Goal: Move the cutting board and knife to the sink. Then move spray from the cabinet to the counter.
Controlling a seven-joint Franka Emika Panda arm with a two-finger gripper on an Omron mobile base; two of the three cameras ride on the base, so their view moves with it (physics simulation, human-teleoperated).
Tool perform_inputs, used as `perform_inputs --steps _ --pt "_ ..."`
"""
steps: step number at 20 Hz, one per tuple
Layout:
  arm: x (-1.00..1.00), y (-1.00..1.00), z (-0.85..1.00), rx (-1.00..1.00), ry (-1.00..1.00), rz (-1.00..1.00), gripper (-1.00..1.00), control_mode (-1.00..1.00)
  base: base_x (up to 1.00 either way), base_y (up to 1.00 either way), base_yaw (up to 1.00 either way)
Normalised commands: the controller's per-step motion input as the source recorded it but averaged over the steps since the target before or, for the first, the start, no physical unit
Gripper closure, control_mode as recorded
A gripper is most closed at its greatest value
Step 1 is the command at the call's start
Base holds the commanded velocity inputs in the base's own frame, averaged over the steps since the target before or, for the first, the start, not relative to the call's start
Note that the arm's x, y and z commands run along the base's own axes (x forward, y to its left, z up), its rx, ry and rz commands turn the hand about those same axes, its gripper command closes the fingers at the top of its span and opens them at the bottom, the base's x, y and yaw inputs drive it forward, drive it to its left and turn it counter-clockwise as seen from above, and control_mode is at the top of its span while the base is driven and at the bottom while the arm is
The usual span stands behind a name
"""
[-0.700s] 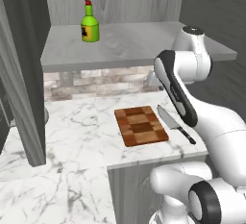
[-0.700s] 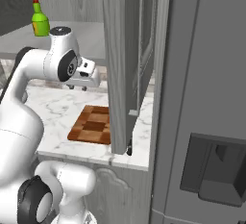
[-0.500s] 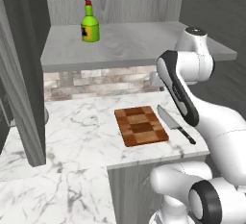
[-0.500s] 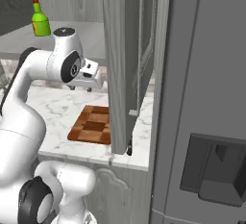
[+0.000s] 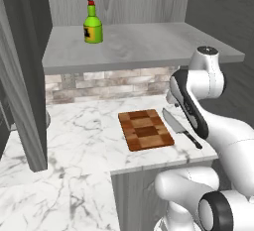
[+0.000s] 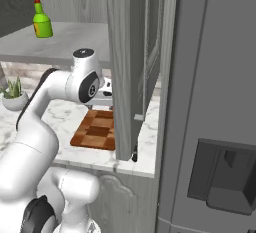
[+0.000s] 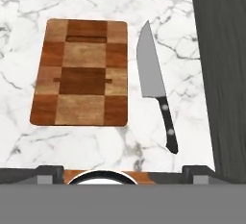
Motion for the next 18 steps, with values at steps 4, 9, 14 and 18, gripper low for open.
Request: perform_inputs --steps 4,9,14,18 --pt "0.02 -0.30 -0.67 -0.10 0.06 -0.01 -1.00 -1.00 0.00 0.00 0.00" --pt "0.09 -0.43 -0.53 -0.01 0.08 0.00 -1.00 -1.00 0.00 0.00 0.00" --pt "0.29 -0.34 -0.49 0.00 0.06 0.00 -1.00 -1.00 0.00 0.00 0.00" --pt "0.52 -0.24 -0.48 0.00 0.08 0.00 -1.00 -1.00 0.00 0.00 0.00"
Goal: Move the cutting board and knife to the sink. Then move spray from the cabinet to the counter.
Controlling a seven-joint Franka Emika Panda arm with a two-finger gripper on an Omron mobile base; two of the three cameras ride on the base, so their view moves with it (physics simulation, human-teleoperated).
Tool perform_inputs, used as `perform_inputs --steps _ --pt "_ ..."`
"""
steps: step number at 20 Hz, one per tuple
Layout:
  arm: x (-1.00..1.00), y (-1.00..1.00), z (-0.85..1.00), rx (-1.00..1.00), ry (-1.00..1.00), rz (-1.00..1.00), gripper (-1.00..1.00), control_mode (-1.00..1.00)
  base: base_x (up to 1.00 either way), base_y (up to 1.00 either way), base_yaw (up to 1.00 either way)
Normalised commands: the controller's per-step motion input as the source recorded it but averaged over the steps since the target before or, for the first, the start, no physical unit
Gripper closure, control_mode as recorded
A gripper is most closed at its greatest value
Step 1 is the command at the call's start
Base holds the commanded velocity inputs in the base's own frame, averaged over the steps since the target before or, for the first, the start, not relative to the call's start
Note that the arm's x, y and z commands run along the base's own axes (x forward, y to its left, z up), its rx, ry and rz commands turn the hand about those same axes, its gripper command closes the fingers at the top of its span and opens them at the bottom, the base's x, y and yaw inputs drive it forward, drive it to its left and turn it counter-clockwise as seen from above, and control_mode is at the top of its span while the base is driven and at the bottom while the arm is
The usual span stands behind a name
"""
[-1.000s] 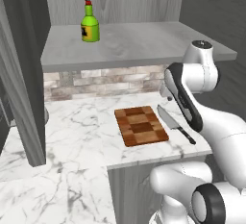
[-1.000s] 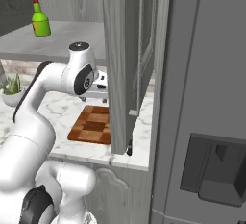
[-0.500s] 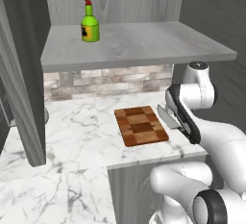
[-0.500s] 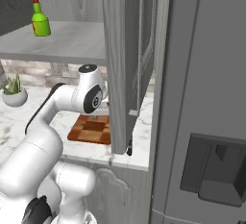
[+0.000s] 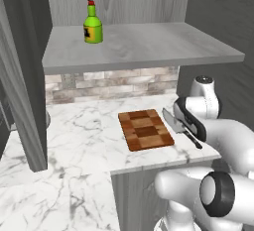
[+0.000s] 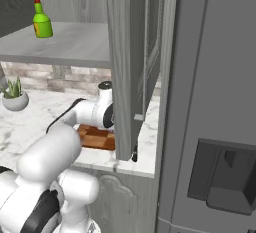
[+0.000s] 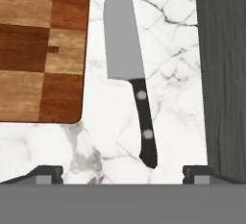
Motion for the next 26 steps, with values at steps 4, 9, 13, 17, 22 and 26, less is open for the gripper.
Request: perform_inputs --steps 4,9,13,17,22,26 --pt "0.46 -0.23 -0.52 0.00 0.04 0.00 -1.00 -1.00 0.00 0.00 0.00" --pt "0.16 -0.19 -0.33 0.00 0.04 0.00 -1.00 -1.00 0.00 0.00 0.00" --pt "0.02 -0.29 -0.32 0.00 0.03 0.00 -1.00 -1.00 0.00 0.00 0.00" --pt "0.00 -0.14 -0.41 0.00 0.01 0.00 -1.00 -1.00 0.00 0.00 0.00" --pt "0.00 0.00 -0.46 0.00 0.02 0.00 -1.00 -1.00 0.00 0.00 0.00" --pt "0.00 0.00 -0.41 0.00 0.01 0.00 -1.00 -1.00 0.00 0.00 0.00"
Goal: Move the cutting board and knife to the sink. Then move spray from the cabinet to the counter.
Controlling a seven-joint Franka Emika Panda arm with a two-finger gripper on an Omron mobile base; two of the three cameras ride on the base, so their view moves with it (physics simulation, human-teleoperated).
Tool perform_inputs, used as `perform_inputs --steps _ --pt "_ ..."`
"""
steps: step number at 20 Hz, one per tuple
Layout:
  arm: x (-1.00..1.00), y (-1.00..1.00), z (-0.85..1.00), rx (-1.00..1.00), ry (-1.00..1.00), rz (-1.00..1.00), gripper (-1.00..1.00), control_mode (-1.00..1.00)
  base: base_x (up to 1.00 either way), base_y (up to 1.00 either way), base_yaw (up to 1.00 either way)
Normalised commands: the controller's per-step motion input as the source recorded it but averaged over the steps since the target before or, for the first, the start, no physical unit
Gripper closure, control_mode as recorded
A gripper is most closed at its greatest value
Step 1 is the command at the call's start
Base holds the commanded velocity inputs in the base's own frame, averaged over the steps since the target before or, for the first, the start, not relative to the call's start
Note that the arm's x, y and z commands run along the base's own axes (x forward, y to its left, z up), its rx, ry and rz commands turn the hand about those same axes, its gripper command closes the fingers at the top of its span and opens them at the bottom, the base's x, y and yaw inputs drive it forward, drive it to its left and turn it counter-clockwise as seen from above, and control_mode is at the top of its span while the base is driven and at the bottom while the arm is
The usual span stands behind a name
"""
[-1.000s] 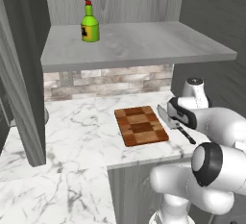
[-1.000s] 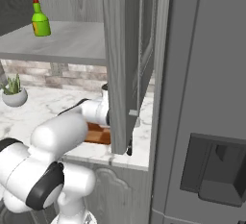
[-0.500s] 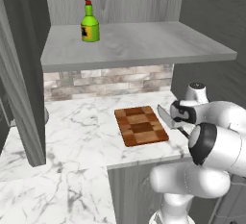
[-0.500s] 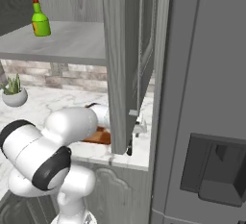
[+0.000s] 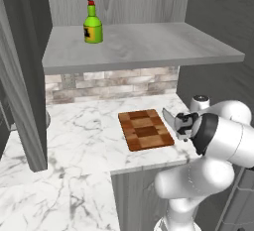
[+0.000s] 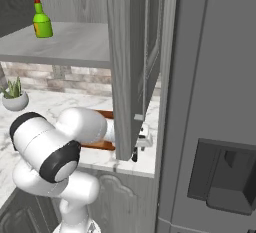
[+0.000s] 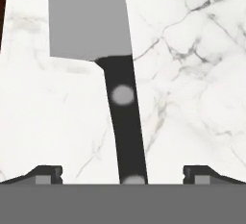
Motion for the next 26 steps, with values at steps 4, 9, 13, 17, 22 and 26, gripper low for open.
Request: perform_inputs --steps 4,9,13,17,22,26 --pt "0.01 0.00 -0.37 0.00 0.01 0.00 -1.00 -1.00 0.00 0.00 0.00" --pt "0.01 0.00 -0.36 0.00 0.00 0.00 1.00 -1.00 0.00 0.00 0.00" --pt "0.00 0.00 -0.31 0.00 0.00 0.00 1.00 -1.00 0.00 0.00 0.00" --pt "-0.05 0.00 -0.18 0.00 0.00 0.00 1.00 -1.00 0.00 0.00 0.00" --pt "-0.15 0.00 0.02 0.00 0.00 0.02 1.00 -1.00 0.00 0.00 0.00" --pt "-0.21 0.00 0.50 0.00 -0.12 0.06 1.00 -1.00 0.00 0.00 0.00"
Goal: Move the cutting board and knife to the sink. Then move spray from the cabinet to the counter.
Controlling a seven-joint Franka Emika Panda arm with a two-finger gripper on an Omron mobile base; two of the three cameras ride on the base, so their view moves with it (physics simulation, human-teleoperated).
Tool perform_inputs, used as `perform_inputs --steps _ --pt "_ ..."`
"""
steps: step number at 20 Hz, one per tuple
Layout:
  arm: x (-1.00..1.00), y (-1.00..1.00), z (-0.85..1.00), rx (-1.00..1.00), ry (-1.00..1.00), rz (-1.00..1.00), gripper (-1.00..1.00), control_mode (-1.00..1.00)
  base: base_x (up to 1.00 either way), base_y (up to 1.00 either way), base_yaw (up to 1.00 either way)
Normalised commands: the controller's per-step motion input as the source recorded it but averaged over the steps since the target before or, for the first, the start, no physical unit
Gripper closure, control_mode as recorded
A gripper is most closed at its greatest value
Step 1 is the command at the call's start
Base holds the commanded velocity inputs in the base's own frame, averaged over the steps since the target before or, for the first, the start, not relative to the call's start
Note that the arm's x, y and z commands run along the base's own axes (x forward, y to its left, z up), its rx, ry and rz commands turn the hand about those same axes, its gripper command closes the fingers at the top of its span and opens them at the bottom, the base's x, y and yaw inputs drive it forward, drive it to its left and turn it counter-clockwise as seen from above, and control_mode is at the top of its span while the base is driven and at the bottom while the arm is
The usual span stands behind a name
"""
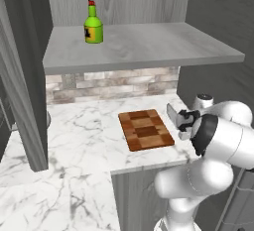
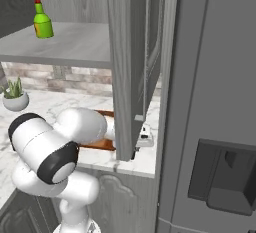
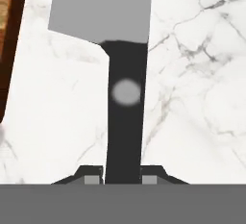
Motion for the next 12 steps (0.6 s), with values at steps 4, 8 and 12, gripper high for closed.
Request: perform_inputs --steps 4,8,12 --pt "-0.28 0.04 0.68 0.00 -0.15 0.09 1.00 -1.00 0.00 0.00 0.00" --pt "-0.42 0.14 0.53 0.00 -0.07 0.06 1.00 -1.00 0.00 0.00 0.00" --pt "-0.58 0.21 0.57 0.00 -0.06 0.03 1.00 -1.00 0.00 0.00 0.00"
